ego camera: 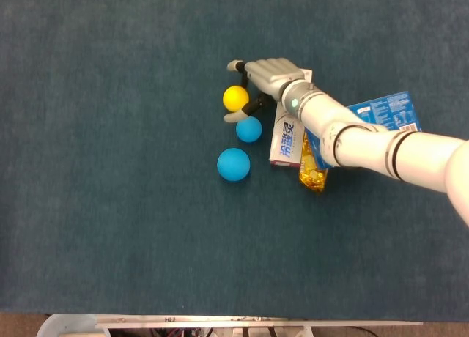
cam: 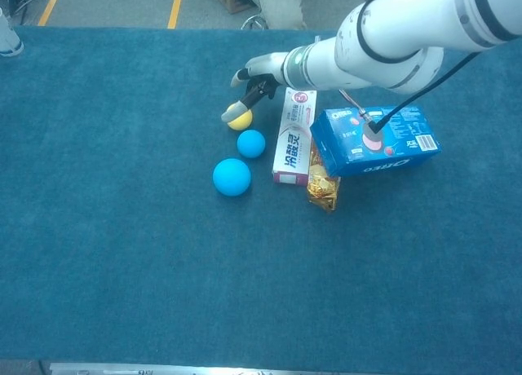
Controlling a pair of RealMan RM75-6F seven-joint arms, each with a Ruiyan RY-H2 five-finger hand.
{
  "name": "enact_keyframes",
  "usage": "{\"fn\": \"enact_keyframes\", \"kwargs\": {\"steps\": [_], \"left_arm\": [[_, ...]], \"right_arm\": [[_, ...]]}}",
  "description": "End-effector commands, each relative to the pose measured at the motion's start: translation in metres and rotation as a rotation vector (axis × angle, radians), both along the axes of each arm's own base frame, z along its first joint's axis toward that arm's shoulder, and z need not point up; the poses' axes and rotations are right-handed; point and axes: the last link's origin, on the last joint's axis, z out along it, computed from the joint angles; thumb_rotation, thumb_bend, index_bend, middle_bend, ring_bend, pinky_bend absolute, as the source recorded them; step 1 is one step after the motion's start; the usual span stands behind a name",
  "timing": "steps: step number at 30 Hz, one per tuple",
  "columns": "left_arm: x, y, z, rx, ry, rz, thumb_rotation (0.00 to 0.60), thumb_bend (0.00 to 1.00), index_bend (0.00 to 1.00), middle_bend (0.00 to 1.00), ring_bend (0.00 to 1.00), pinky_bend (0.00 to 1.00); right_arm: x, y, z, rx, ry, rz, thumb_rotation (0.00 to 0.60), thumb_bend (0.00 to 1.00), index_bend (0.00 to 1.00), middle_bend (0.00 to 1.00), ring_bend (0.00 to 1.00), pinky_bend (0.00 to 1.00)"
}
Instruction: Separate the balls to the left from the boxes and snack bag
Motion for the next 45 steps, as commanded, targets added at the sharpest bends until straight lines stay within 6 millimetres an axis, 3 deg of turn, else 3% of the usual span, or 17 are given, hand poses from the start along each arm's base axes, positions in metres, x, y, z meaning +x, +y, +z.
{"fn": "enact_keyframes", "kwargs": {"steps": [1, 17, 26, 28, 32, 37, 45], "left_arm": [[0.0, 0.0, 0.001, 0.002, 0.002, -0.001, 0.6, 0.37, 0.08, 0.13, 0.07, 0.0], [0.003, -0.002, 0.003, 0.006, 0.003, -0.011, 0.6, 0.37, 0.08, 0.13, 0.07, 0.0], [0.003, 0.001, 0.005, 0.008, 0.008, -0.017, 0.6, 0.37, 0.08, 0.13, 0.07, 0.0], [0.003, 0.004, 0.005, -0.001, 0.008, -0.021, 0.6, 0.37, 0.08, 0.13, 0.07, 0.0], [0.004, 0.011, 0.003, -0.027, 0.009, -0.037, 0.6, 0.37, 0.08, 0.13, 0.08, 0.0], [0.007, 0.02, -0.002, -0.07, 0.012, -0.068, 0.6, 0.37, 0.08, 0.13, 0.08, 0.0], [0.013, 0.031, -0.01, -0.104, 0.001, -0.098, 0.6, 0.37, 0.08, 0.13, 0.07, 0.0]], "right_arm": [[0.005, 0.003, -0.001, 0.019, -0.011, 0.007, 0.307, 0.0, 0.03, 0.27, 0.16, 0.19], [0.02, 0.02, 0.009, 0.081, -0.068, 0.044, 0.31, 0.0, 0.02, 0.27, 0.16, 0.19], [0.019, 0.021, 0.044, 0.019, -0.138, 0.09, 0.318, 0.0, 0.02, 0.27, 0.16, 0.19], [0.013, 0.022, 0.056, -0.01, -0.138, 0.113, 0.353, 0.0, 0.02, 0.27, 0.16, 0.19], [-0.002, 0.025, 0.079, -0.095, -0.124, 0.161, 0.529, 0.0, 0.02, 0.27, 0.16, 0.19], [-0.025, 0.036, 0.115, -0.198, -0.11, 0.196, 0.595, 0.0, 0.02, 0.27, 0.16, 0.19], [-0.053, 0.065, 0.142, -0.232, -0.101, 0.236, 0.6, 0.0, 0.02, 0.27, 0.16, 0.21]]}}
